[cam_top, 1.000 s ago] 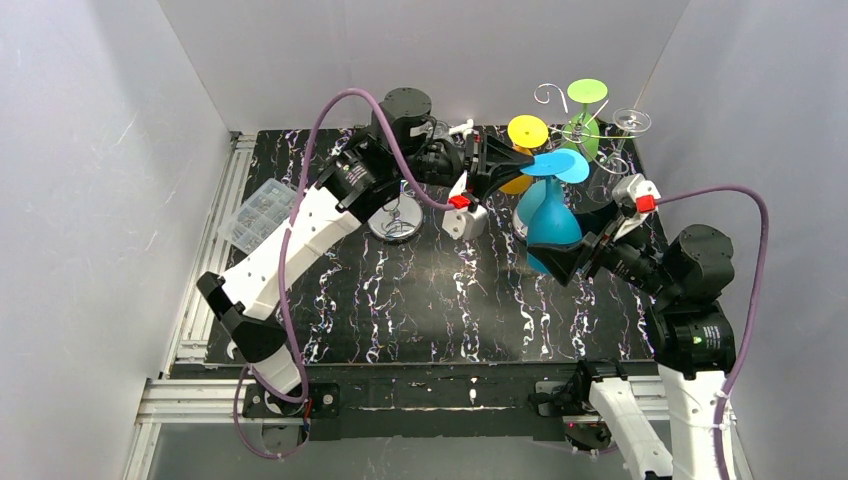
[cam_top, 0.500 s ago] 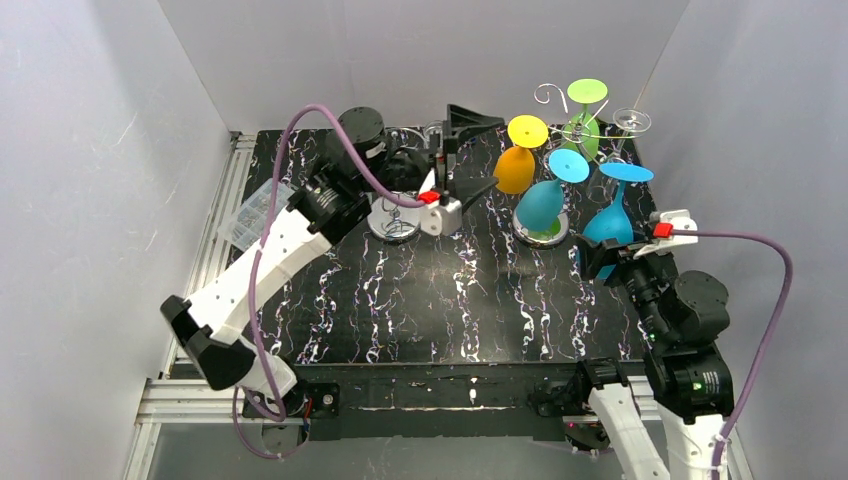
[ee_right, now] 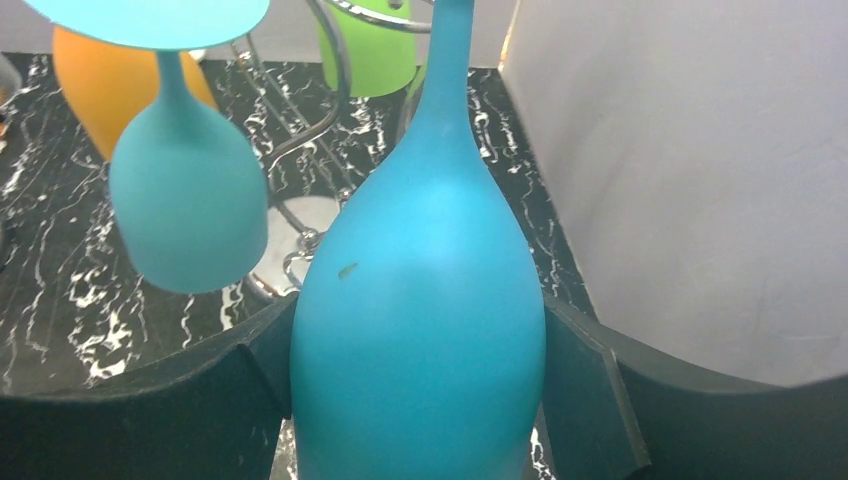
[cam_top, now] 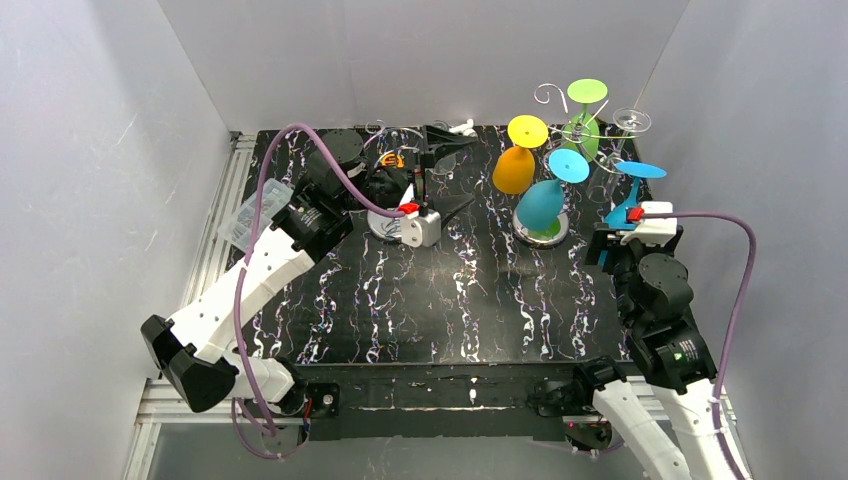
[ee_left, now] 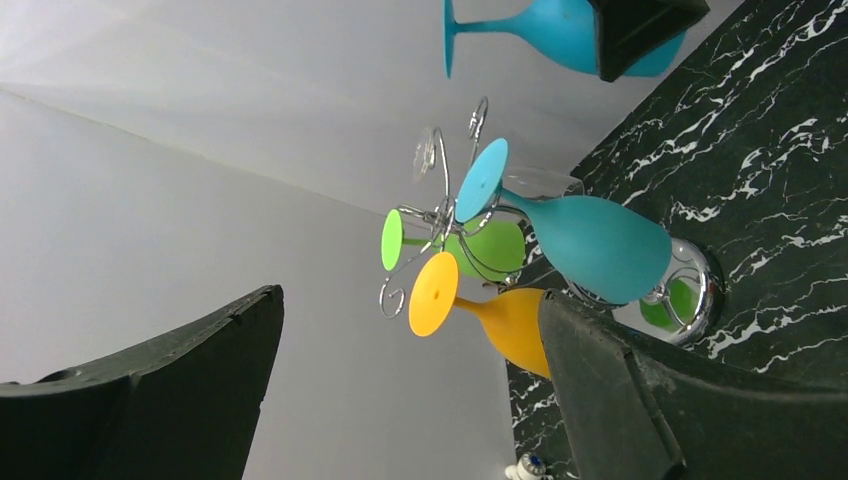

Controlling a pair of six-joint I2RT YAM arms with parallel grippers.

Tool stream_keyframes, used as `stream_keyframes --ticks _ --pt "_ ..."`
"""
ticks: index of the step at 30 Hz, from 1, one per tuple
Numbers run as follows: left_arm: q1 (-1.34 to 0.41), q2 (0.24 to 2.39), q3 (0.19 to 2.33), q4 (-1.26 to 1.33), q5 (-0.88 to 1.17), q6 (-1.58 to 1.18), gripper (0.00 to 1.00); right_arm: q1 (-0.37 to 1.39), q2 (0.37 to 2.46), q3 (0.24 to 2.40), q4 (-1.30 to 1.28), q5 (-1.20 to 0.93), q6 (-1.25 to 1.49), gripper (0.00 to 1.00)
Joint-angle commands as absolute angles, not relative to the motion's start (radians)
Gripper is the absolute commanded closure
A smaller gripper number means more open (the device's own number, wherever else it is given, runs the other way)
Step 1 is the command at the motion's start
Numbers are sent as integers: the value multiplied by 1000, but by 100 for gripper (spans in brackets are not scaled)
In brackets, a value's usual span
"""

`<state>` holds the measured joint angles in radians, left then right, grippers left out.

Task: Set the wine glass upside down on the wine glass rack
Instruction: Turn the wine glass upside down at the wine rack.

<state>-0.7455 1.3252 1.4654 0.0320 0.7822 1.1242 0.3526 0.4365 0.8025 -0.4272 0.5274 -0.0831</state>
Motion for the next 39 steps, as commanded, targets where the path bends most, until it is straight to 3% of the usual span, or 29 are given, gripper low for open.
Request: stream_keyframes --ticks 1,16,24,32,39 --pt "-721 1267 1427 57 807 1105 2 387 420 785 -298 689 -121 92" --pt "-662 1246 1352 66 826 1077 2 424 568 760 -118 738 -179 89" --pt "-647 1230 1331 63 830 1075 2 304 601 749 -123 660 -133 88" --pt "-641 1231 1331 63 834 1079 2 -129 702 776 -101 176 -52 90" --pt "-628 1224 1310 63 834 1079 2 -154 732 753 -11 -50 -69 91"
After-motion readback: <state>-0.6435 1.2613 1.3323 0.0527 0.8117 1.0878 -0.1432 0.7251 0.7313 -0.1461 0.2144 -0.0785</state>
